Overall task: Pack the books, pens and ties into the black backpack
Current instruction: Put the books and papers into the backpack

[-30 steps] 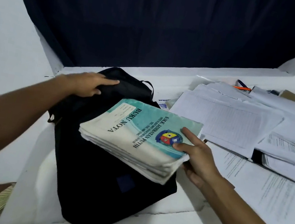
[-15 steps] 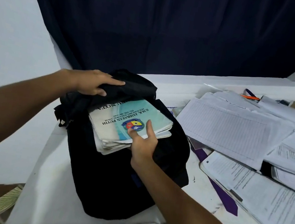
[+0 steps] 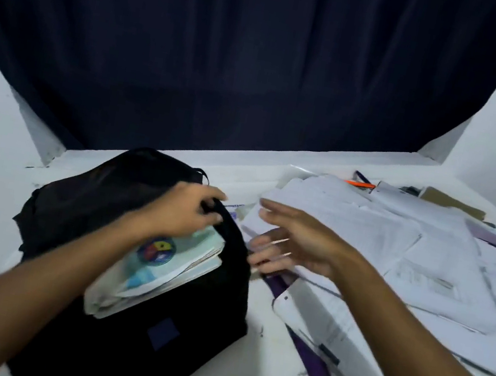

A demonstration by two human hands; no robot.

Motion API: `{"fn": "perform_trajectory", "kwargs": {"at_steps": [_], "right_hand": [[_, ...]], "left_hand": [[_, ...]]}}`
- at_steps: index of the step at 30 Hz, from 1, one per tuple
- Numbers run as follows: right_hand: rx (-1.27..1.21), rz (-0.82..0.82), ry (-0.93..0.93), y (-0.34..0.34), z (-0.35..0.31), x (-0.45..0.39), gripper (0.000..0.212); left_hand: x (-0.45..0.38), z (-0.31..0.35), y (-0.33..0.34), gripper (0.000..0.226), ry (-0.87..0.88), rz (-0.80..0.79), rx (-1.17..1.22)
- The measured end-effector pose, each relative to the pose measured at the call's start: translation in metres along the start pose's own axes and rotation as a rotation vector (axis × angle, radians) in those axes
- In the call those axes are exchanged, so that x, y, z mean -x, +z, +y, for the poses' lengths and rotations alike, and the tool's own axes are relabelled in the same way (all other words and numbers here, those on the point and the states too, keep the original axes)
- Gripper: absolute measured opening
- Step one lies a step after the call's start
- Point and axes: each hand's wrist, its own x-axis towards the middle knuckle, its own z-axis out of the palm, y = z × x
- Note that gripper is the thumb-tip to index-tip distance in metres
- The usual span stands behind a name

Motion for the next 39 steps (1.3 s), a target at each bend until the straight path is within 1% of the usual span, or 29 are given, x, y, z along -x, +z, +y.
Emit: {"fn": "perform_trajectory", "kwargs": {"at_steps": [2,4,5,7,9,10,12,14,16,18,19,20,21,23,25,27,30,34,39], "right_hand": [[-0.002,0.159,-0.026,-0.057,-0.003,0.012,0.037],[-0.002,0.335,-0.032,-0.12,0.0,0.021,0.029],[-0.001,0.424,-0.035,-0.15,0.004,0.025,0.027],[0.008,0.589,-0.039,-0.209,0.015,0.033,0.021],[0.033,0.701,-0.054,-0.268,0.028,0.034,0.019],[0.075,0.743,-0.065,-0.291,0.036,0.032,0.019],[0.276,0.805,-0.06,-0.335,0.052,0.023,0.025],[0.477,0.795,-0.061,-0.36,0.059,0.014,0.028],[0.631,0.74,-0.101,-0.371,0.064,0.0,0.027],[0.814,0.707,-0.123,-0.377,0.066,-0.018,0.029],[0.942,0.691,-0.108,-0.38,0.069,-0.028,0.037],[1.085,0.689,-0.053,-0.382,0.07,-0.037,0.047],[1.17,0.702,0.028,-0.385,0.07,-0.044,0.054],[1.169,0.723,0.171,-0.389,0.067,-0.049,0.06],[1.174,0.718,0.203,-0.39,0.068,-0.049,0.068],[1.196,0.684,0.196,-0.388,0.072,-0.052,0.075],[1.185,0.643,0.174,-0.378,0.073,-0.055,0.082],[1.173,0.589,0.162,-0.367,0.073,-0.063,0.087],[1.245,0.558,0.106,-0.365,0.082,-0.07,0.091]], "left_hand": [[-0.005,0.05,0.039,0.045,-0.024,-0.089,0.182],[-0.018,0.087,0.076,0.057,-0.085,-0.197,0.242],[-0.026,0.098,0.09,0.064,-0.121,-0.237,0.203],[-0.04,0.118,0.117,0.076,-0.207,-0.288,0.031],[-0.05,0.13,0.142,0.083,-0.31,-0.289,-0.085],[-0.052,0.132,0.153,0.087,-0.368,-0.289,-0.091],[-0.057,0.139,0.175,0.088,-0.494,-0.264,-0.049],[-0.06,0.151,0.194,0.084,-0.592,-0.202,-0.045],[-0.065,0.163,0.211,0.082,-0.668,-0.129,-0.043],[-0.073,0.172,0.226,0.081,-0.74,-0.047,0.008],[-0.077,0.174,0.232,0.08,-0.776,-0.005,0.027],[-0.079,0.175,0.236,0.079,-0.803,0.025,0.026],[-0.082,0.175,0.239,0.079,-0.826,0.045,0.009],[-0.088,0.174,0.243,0.079,-0.855,0.079,-0.032],[-0.094,0.172,0.244,0.079,-0.873,0.111,-0.056],[-0.103,0.169,0.244,0.08,-0.884,0.116,-0.072],[-0.116,0.167,0.246,0.084,-0.877,0.067,-0.118],[-0.132,0.165,0.253,0.084,-0.792,0.03,-0.13],[-0.14,0.164,0.254,0.083,-0.725,-0.035,-0.16]]}}
